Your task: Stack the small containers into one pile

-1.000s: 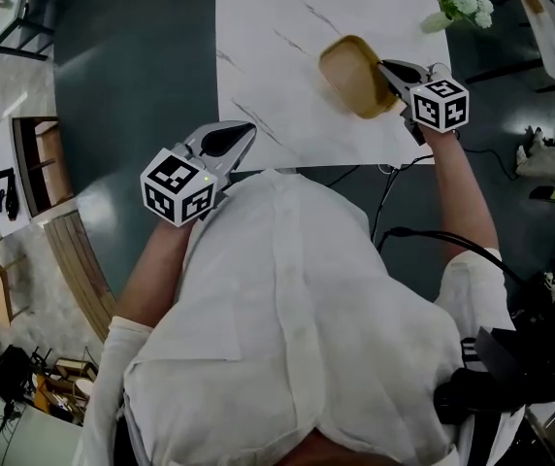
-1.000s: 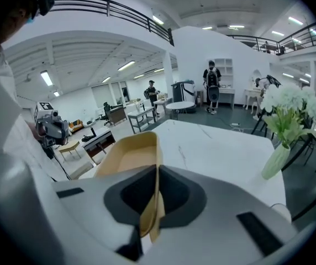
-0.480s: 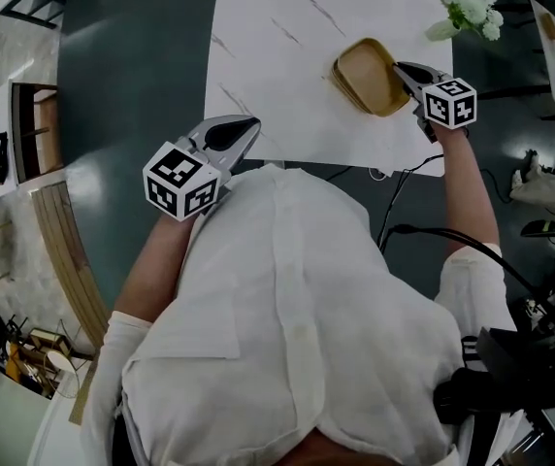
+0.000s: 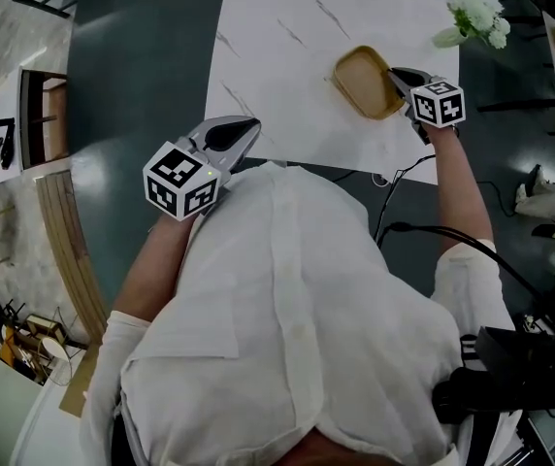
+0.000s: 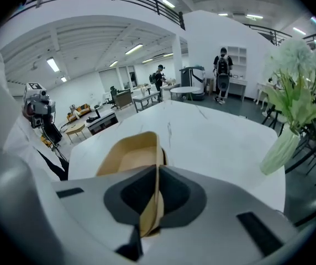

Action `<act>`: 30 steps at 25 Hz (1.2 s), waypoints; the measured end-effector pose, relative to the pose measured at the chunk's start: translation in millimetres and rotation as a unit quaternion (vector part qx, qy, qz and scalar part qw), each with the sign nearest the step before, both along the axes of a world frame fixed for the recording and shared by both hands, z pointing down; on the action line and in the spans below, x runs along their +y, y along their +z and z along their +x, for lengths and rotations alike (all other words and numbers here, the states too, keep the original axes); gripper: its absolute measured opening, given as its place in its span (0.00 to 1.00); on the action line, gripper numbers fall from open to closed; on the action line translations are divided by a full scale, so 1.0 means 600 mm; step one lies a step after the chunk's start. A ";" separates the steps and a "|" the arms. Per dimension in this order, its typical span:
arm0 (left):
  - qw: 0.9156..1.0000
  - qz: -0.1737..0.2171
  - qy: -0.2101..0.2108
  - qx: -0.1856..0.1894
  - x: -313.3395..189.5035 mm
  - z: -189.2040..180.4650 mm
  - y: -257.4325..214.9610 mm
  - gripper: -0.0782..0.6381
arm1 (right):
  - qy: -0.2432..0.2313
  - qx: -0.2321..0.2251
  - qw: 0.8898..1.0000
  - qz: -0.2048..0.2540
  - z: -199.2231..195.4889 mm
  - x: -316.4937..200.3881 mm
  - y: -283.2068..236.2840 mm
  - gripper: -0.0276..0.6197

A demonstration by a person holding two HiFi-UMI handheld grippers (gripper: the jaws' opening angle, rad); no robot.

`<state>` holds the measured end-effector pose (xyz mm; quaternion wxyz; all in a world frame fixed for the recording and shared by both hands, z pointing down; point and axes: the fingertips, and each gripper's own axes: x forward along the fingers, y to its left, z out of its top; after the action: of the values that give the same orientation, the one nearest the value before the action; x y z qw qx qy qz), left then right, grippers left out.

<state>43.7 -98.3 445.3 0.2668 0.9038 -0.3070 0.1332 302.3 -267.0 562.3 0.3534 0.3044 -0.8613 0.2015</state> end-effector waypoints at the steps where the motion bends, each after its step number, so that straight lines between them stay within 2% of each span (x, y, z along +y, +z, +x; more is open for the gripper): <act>1: 1.000 0.000 0.001 -0.002 0.000 0.002 -0.001 0.12 | -0.002 0.003 1.000 0.001 -0.001 -0.001 0.003 0.06; 6: 1.000 0.000 -0.001 -0.009 0.003 0.009 -0.008 0.12 | -0.017 0.034 0.999 0.013 0.002 0.000 0.019 0.07; 10: 1.000 -0.004 -0.009 -0.014 0.008 0.008 -0.010 0.12 | -0.020 0.042 0.999 0.018 0.001 0.000 0.031 0.07; 12: 1.000 -0.008 -0.009 -0.018 0.012 0.007 -0.007 0.12 | -0.016 0.045 0.999 0.024 0.002 -0.003 0.033 0.13; 13: 1.000 -0.009 -0.008 -0.021 0.015 0.006 -0.006 0.12 | -0.010 0.044 0.998 0.031 0.003 -0.005 0.029 0.21; 19: 1.000 0.001 0.013 -0.024 0.025 -0.001 -0.018 0.12 | 0.061 0.017 0.995 0.082 0.011 0.002 -0.036 0.21; 20: 1.000 0.004 0.017 -0.024 0.026 -0.003 -0.022 0.12 | 0.072 0.012 0.994 0.085 0.012 0.011 -0.045 0.21; 22: 0.999 0.012 0.028 -0.021 0.029 -0.007 -0.033 0.12 | 0.091 -0.001 0.993 0.080 0.008 0.039 -0.061 0.13; 25: 0.999 0.021 0.047 -0.015 0.047 -0.019 -0.047 0.12 | 0.113 -0.021 0.991 0.068 -0.012 0.105 -0.073 0.07; 30: 0.997 0.026 0.076 -0.008 0.092 -0.066 -0.053 0.12 | 0.144 -0.049 0.987 0.047 -0.095 0.246 -0.063 0.05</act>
<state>4.2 -42.9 413.6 0.2300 0.9300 -0.2431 0.1522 245.1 -119.4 524.2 0.2634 0.4318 -0.8330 0.2242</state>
